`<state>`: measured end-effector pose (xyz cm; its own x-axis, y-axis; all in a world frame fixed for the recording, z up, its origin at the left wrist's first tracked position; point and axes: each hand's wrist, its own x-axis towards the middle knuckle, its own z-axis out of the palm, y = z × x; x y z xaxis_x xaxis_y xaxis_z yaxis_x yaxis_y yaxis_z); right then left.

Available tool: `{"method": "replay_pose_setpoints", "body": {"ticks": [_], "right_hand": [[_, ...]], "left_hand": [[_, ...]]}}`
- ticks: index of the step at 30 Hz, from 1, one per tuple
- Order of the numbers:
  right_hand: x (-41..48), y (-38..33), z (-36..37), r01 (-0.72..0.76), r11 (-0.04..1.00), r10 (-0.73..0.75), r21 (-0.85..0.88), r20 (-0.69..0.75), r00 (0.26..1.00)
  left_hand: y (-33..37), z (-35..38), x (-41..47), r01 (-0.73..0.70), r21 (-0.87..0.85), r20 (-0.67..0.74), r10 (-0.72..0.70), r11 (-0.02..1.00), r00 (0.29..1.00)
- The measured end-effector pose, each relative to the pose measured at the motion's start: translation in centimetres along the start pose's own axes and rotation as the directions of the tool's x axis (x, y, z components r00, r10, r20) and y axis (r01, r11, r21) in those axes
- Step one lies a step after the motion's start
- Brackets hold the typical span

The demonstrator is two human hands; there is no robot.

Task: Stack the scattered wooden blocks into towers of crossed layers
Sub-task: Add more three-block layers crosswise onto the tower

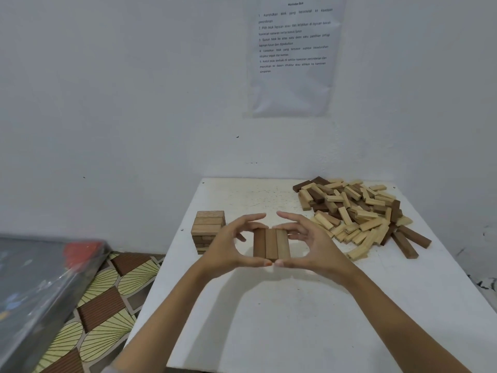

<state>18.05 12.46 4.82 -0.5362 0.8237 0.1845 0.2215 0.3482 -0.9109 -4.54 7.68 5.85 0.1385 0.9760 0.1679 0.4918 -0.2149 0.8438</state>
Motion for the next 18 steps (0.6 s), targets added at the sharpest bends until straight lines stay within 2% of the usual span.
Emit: {"method": "replay_pose_setpoints", "body": {"ticks": [9, 18], "right_hand": [[3.9, -2.8, 3.2, 0.089, 0.996, -0.089, -0.014, -0.004, 0.996], [7.9, -3.9, 6.5, 0.1, 0.995, -0.099, -0.02, 0.021, 0.995]], "left_hand": [[0.5, -5.5, -0.6, 0.011, 0.032, -0.056, -0.01, 0.999, 0.998], [-1.6, -9.8, -0.4, 0.07, 0.018, -0.08, -0.068, 0.997, 0.994]]}}
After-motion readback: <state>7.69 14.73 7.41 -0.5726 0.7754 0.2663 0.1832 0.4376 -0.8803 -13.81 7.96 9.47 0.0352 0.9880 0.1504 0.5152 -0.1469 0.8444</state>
